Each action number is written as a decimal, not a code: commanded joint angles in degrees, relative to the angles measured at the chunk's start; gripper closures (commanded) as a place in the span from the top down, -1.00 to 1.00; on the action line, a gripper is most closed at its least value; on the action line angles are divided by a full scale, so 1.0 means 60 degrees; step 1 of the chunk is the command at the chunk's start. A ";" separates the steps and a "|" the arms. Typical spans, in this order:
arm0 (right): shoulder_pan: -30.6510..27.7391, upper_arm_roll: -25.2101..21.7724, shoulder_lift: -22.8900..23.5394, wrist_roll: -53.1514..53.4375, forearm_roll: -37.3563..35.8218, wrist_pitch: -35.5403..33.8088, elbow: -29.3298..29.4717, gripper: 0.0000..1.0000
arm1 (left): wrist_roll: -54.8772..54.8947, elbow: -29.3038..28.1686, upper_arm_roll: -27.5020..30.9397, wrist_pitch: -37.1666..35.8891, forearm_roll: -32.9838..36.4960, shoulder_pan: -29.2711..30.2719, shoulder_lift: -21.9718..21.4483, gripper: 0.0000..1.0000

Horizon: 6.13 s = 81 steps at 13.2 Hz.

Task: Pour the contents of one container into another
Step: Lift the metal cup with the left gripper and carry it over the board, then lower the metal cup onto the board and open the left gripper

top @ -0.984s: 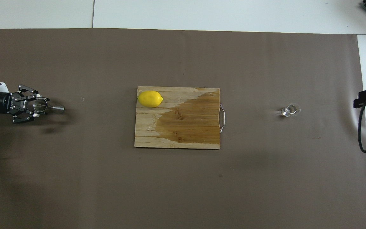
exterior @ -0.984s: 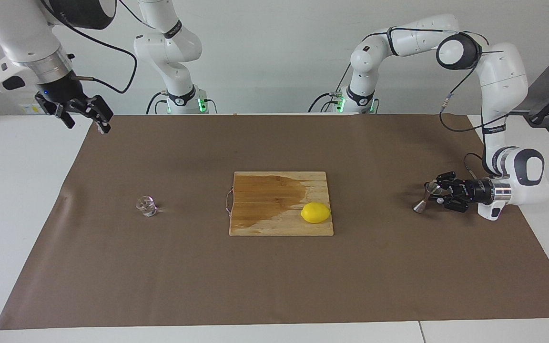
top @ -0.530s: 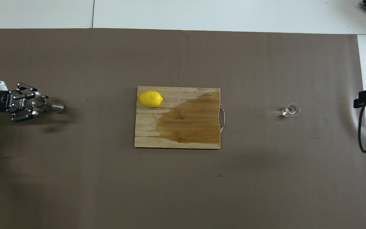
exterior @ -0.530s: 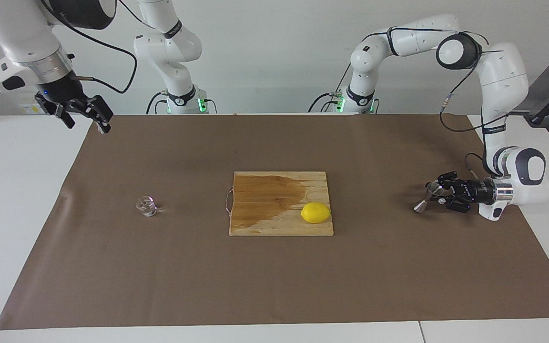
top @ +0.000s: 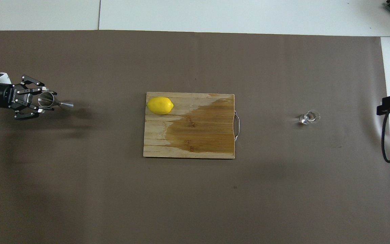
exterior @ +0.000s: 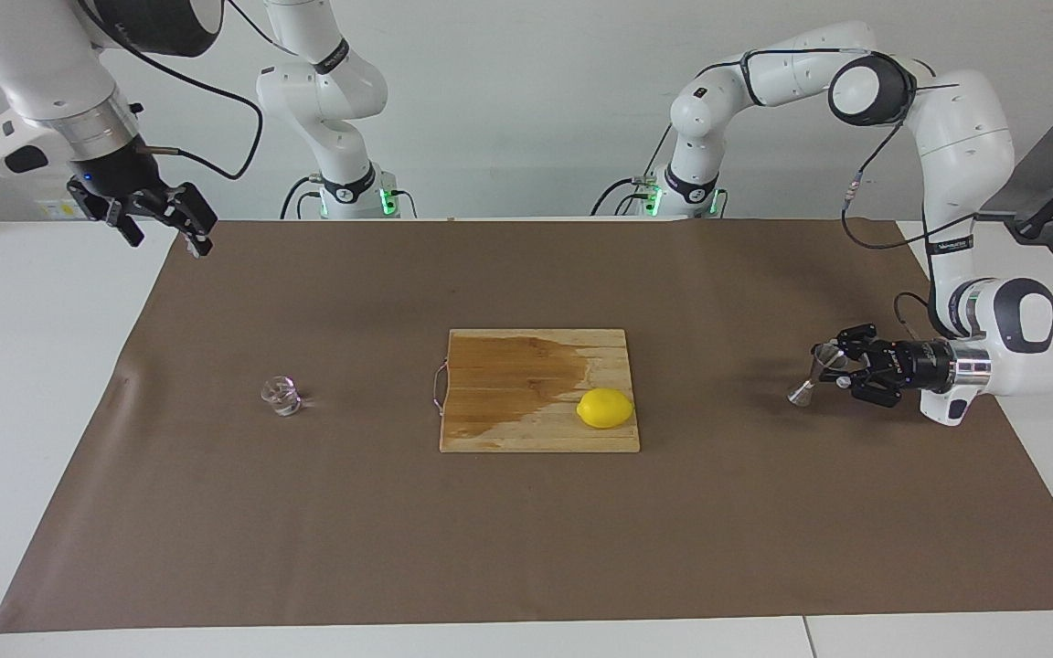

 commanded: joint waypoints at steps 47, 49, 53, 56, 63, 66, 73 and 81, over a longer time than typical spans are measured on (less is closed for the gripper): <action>-0.0112 0.0088 -0.0085 0.0136 0.0030 -0.0092 -0.0008 1.00 | 0.2065 -0.5410 0.5612 0.4286 -0.7598 -1.0955 -0.3434 -0.13; -0.0112 0.0088 -0.0085 0.0136 0.0030 -0.0092 -0.0008 1.00 | 0.2094 -0.5425 0.5612 0.4315 -0.7612 -1.0970 -0.3317 -0.13; -0.0112 0.0088 -0.0085 0.0136 0.0030 -0.0092 -0.0008 1.00 | 0.2095 -0.5439 0.5612 0.4505 -0.7627 -1.0984 -0.3200 -0.13; -0.0112 0.0088 -0.0085 0.0150 0.0030 -0.0092 -0.0023 1.00 | 0.2095 -0.5425 0.5714 0.4505 -0.7656 -1.1028 -0.3097 -0.13; -0.0112 0.0088 -0.0085 0.0136 0.0030 -0.0092 -0.0008 1.00 | 0.2183 -0.5410 0.5744 0.4491 -0.7685 -1.1102 -0.2965 -0.01; -0.0112 0.0088 -0.0085 0.0150 0.0030 -0.0092 -0.0008 1.00 | 0.2095 -0.5410 0.5744 0.4491 -0.7758 -1.1102 -0.2965 0.86; -0.0112 0.0088 -0.0085 0.0151 0.0030 -0.0092 -0.0008 1.00 | 0.2051 -0.5381 0.5759 0.4345 -0.7803 -1.1087 -0.2980 1.00; -0.0024 0.0103 -0.0056 -0.0286 0.0045 0.0491 -0.0037 1.00 | 0.1495 -0.5351 0.6110 0.3554 -0.7715 -1.1102 -0.3214 1.00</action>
